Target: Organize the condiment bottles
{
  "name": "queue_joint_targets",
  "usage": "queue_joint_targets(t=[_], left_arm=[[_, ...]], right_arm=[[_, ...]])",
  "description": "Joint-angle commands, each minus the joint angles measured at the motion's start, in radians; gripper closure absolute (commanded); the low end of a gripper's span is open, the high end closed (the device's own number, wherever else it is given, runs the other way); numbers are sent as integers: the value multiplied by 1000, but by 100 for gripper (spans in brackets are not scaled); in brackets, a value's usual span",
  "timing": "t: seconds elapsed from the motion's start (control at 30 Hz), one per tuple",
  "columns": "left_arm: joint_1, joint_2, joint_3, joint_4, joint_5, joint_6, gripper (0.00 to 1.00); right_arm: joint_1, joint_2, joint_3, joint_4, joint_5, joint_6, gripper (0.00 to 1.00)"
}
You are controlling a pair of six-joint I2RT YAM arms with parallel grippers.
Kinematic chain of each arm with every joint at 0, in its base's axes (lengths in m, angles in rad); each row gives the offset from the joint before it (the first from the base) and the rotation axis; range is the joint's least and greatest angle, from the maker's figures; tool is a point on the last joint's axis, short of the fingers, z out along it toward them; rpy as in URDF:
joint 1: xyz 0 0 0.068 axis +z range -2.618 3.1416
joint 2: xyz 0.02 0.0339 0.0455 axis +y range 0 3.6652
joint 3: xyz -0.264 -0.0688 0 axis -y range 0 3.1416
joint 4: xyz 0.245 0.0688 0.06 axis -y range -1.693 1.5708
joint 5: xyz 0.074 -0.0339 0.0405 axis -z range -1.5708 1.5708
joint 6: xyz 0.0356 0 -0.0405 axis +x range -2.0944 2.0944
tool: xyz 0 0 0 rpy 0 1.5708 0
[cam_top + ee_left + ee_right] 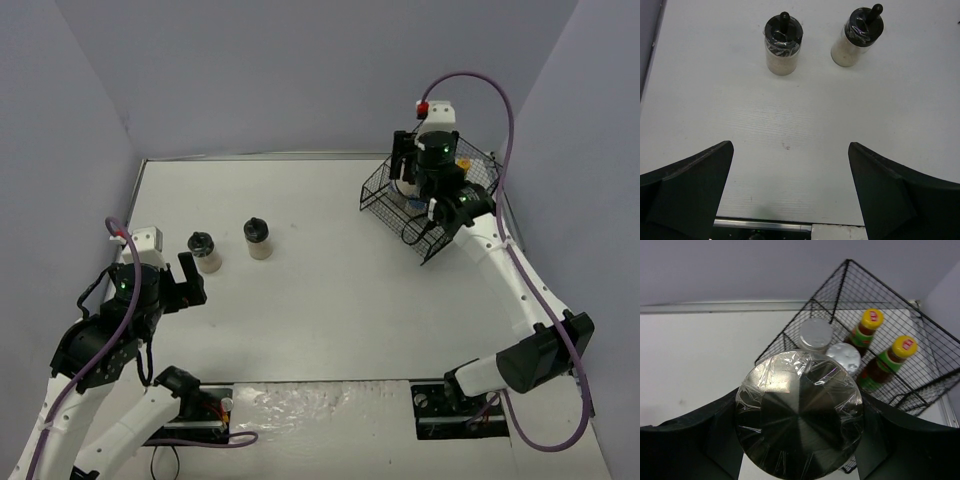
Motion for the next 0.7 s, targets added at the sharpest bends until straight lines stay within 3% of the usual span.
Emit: queue_joint_targets(t=[0.0,0.47,0.67], left_arm=[[0,24,15,61,10,2,3],[0,20,16,55,13,-1,3],[1,19,16,52,13,-10,3]], right_arm=[[-90,-47,61,23,149,86,100],[-289,16,7,60,108,137,100],[-310,34,-63,99,107,157,100]])
